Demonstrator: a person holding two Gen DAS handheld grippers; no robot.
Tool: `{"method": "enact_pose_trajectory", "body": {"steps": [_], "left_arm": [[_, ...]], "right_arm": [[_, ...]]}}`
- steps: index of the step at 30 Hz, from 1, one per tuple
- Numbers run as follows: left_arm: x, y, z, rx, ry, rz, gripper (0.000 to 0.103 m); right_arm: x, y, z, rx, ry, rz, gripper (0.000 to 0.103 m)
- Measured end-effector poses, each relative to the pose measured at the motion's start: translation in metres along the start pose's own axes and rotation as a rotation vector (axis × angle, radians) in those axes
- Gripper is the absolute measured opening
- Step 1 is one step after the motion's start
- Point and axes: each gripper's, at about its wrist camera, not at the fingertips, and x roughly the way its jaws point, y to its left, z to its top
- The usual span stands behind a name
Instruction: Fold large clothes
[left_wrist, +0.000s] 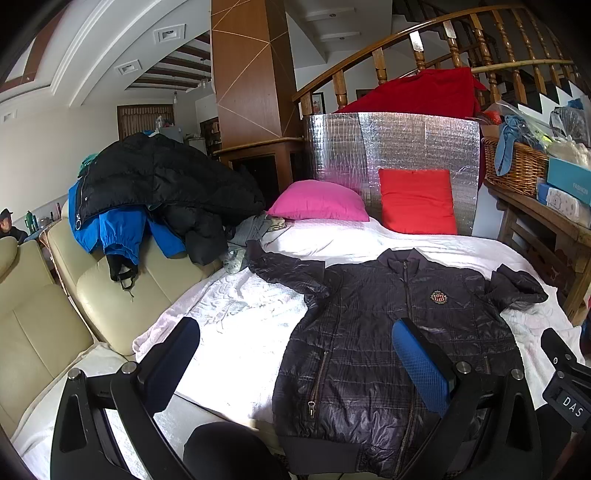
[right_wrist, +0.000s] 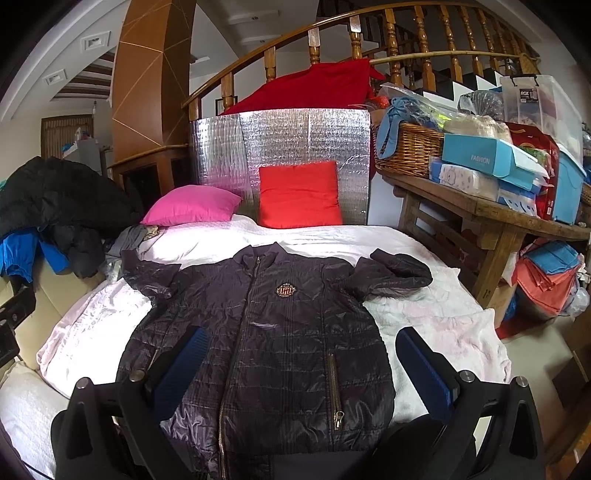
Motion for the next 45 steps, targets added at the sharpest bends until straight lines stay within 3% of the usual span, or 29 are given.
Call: {"method": "enact_pose_trajectory", "body": {"steps": [13,16,21,26,33,37,40,45], "left_arm": [[0.019,0.0,-0.002,0.001,0.038,0.015,0.103],[0.039,-0.002,-0.001,0.002,0.066,0.001,0.103],[0.115,-0.016,-0.003,0.01,0.186,-0.013,0.103],[0.226,-0.04,-0.021,0.039,0.344,0.021,0.103],[0.353,-0.083,-0.043,0.028,0.498,0.001,0.103],[0.387,-0.108,-0.055,0.075,0.542,-0.019,0.103],[0.402,-0.122,-0.069,0.099,0.622,-0.063,0.103],[0.404,-0.122,-0.075,0.08,0.619,-0.095,0.103]], "right_arm": [[0.02,0.006,0.001,-0.015,0.026,-0.006,0.103],[0.033,0.004,0.007,-0.02,0.025,-0.02,0.103],[0.077,-0.014,0.02,-0.004,0.045,-0.048,0.103],[0.142,-0.076,0.031,0.111,0.054,-0.043,0.103],[0.252,-0.212,0.037,0.485,0.105,-0.008,0.103],[0.317,-0.271,0.028,0.692,0.17,-0.009,0.103],[0.357,-0.304,0.021,0.82,0.202,0.006,0.103],[0.412,-0.337,0.014,0.885,0.271,-0.08,0.103]]}}
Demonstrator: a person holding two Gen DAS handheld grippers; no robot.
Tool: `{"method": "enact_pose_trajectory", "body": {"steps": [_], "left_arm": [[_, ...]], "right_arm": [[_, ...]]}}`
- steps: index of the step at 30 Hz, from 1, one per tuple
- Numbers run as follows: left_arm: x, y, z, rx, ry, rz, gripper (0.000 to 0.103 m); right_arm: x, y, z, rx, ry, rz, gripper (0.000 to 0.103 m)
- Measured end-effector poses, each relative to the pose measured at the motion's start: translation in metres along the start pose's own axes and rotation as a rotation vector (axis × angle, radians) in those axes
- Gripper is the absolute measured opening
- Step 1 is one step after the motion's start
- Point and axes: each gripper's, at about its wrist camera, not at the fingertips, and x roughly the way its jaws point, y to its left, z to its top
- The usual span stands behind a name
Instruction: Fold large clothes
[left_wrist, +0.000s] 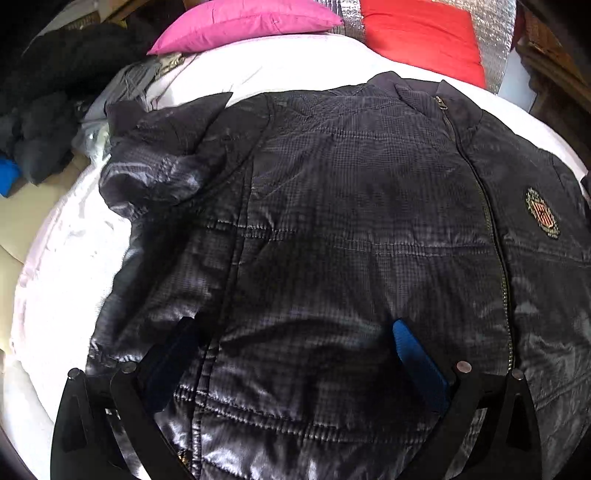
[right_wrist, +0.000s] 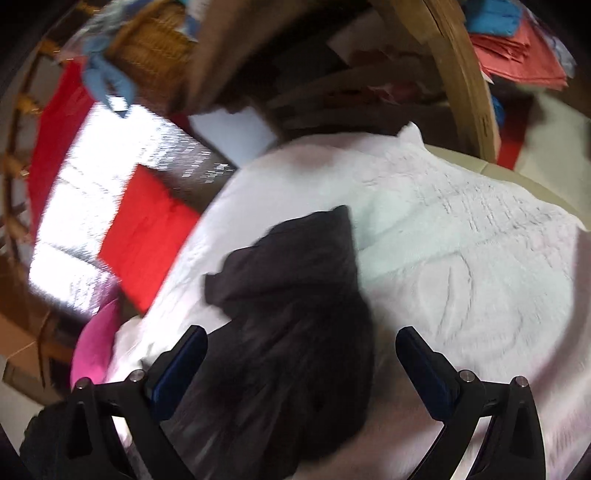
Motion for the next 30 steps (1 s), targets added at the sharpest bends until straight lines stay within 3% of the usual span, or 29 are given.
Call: {"method": "enact_pose_trajectory", "body": {"steps": [3,4,7,11,15,19,23,27,28,29,30], "left_arm": [[0.003,0.007,-0.002,-0.052,-0.004,-0.043,0.103],[0.004,0.008,-0.004,-0.053,-0.011,-0.042,0.103],[0.002,0.007,-0.008,-0.044,-0.017,-0.034,0.103],[-0.001,0.006,-0.004,-0.028,0.026,-0.045,0.103],[-0.011,0.008,0.005,-0.034,-0.01,-0.047,0.103],[-0.044,0.024,0.012,-0.079,-0.157,-0.082,0.103],[-0.046,0.052,0.018,-0.167,-0.182,-0.198,0.103],[-0.038,0.072,0.02,-0.256,-0.174,-0.312,0.103],[-0.034,0.073,0.021,-0.276,-0.162,-0.339,0.103],[-0.033,0.073,0.015,-0.296,-0.144,-0.365,0.103],[-0.033,0.075,0.015,-0.31,-0.13,-0.383,0.103]], "right_arm": [[0.026,-0.007,0.004,0.034,0.031,-0.014,0.102],[0.031,-0.006,0.005,0.032,0.023,-0.027,0.098],[0.028,0.01,0.005,-0.034,-0.01,-0.039,0.044],[0.004,0.041,-0.008,-0.12,-0.06,0.053,0.033],[-0.038,0.096,-0.038,-0.273,-0.104,0.229,0.033],[-0.066,0.144,-0.086,-0.393,-0.063,0.407,0.033],[-0.077,0.192,-0.15,-0.528,0.042,0.569,0.033],[-0.067,0.219,-0.206,-0.568,0.192,0.676,0.034],[-0.063,0.225,-0.219,-0.593,0.231,0.671,0.04],[-0.057,0.23,-0.231,-0.621,0.274,0.663,0.069],[-0.053,0.235,-0.238,-0.636,0.309,0.649,0.081]]}}
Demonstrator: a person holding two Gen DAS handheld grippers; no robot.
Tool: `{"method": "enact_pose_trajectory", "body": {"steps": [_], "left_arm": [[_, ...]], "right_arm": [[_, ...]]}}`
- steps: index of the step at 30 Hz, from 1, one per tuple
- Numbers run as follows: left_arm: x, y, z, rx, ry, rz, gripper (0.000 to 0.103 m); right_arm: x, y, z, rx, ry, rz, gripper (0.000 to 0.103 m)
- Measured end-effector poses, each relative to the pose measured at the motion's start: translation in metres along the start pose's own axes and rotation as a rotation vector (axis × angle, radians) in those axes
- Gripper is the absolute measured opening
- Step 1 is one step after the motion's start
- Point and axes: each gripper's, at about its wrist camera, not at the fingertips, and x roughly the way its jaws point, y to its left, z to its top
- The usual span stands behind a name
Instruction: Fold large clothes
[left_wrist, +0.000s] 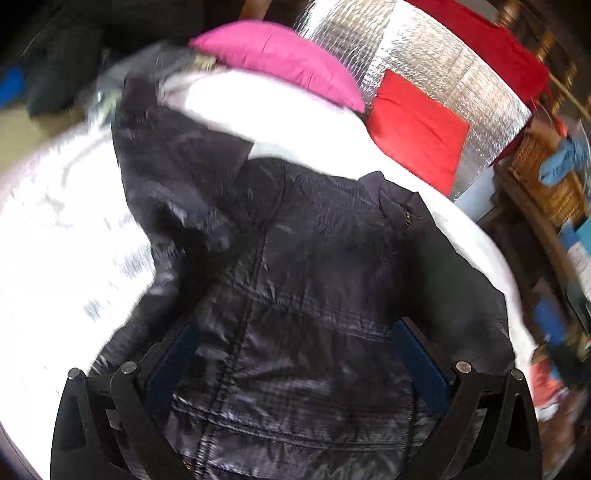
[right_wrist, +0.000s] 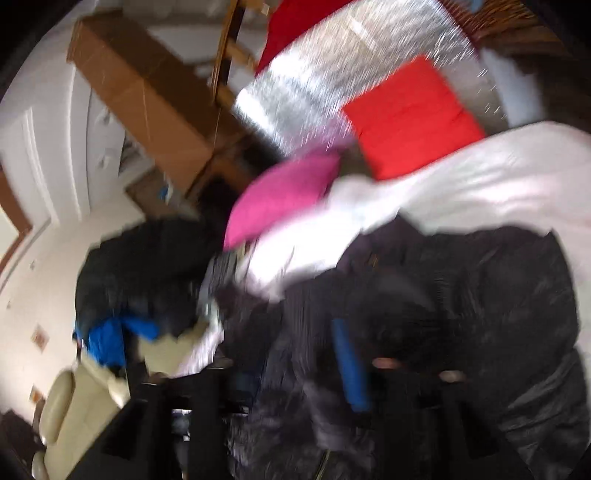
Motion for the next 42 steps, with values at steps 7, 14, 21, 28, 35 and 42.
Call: {"method": "enact_pose_trajectory", "body": {"steps": [7,14,21,28,35,42], "left_arm": [[0.006,0.003,0.004,-0.067,-0.004,-0.127,0.103],[0.033,-0.036,0.016,0.045,-0.003,-0.322,0.069],[0.073,-0.062,0.029,-0.009,0.078,-0.414,0.076],[0.083,-0.123,0.033,0.051,0.08,-0.396,0.027],[0.027,-0.215,0.049,0.253,0.018,-0.459,0.057],[0.039,-0.198,0.063,0.188,0.11,-0.564,0.09]], "right_arm": [[-0.019,-0.022,-0.008,0.016,-0.056,-0.222,0.086],[-0.019,-0.101,-0.017,0.246,-0.024,-0.307,0.082],[0.004,-0.158,-0.015,0.44,0.066,-0.317,0.068],[0.006,-0.161,-0.014,0.452,0.098,-0.313,0.068],[-0.007,-0.176,-0.012,0.503,0.11,-0.254,0.068],[-0.009,-0.181,-0.01,0.507,0.125,-0.229,0.068]]}}
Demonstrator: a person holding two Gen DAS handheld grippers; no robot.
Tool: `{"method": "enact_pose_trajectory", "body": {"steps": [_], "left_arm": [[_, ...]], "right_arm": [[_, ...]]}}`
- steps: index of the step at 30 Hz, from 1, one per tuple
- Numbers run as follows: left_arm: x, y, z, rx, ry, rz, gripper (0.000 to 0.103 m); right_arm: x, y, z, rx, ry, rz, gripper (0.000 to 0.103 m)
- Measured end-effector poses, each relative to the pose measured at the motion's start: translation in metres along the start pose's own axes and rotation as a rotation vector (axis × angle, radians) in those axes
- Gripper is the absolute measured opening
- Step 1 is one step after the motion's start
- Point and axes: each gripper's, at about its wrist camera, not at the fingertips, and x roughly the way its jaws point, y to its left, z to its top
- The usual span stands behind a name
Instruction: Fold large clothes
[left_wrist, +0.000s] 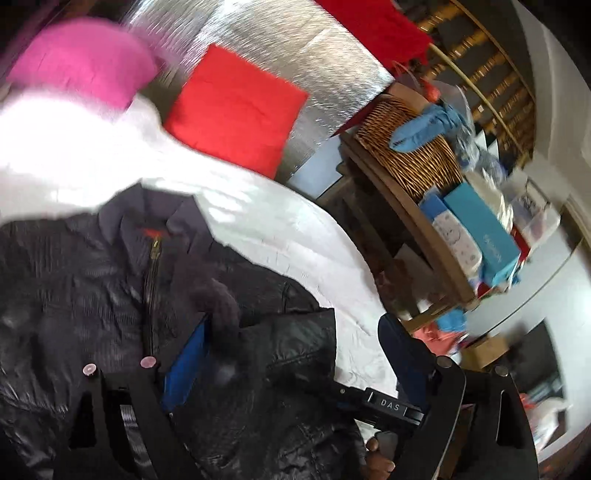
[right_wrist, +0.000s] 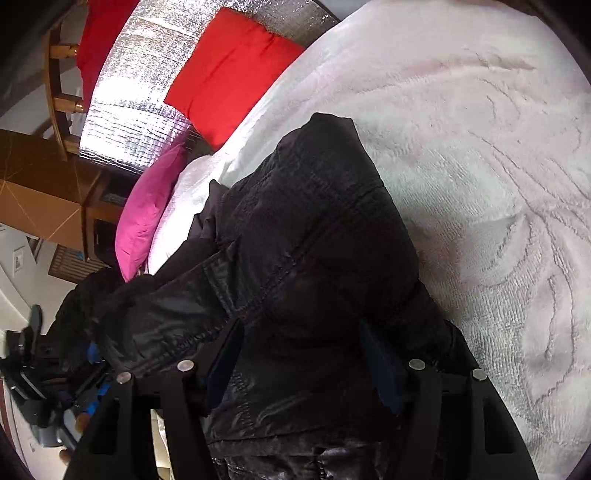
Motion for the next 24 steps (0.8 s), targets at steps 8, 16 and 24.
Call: {"method": "enact_pose_trajectory", "body": {"steps": [8,16,24], "left_arm": [[-0.021,0.091,0.021,-0.227,-0.109,0.191,0.09],[0.039,0.11,0.037,-0.309,0.07,0.157,0.09],[0.124,0.073,0.044,-0.075,0.43,0.358,0.068]], "right_arm": [[0.003,0.001,0.003,-0.038,0.021,0.001,0.068],[0.01,0.01,0.003,-0.096,0.018,-0.022,0.069],[0.012,0.015,0.0,-0.14,0.011,-0.053,0.069]]}}
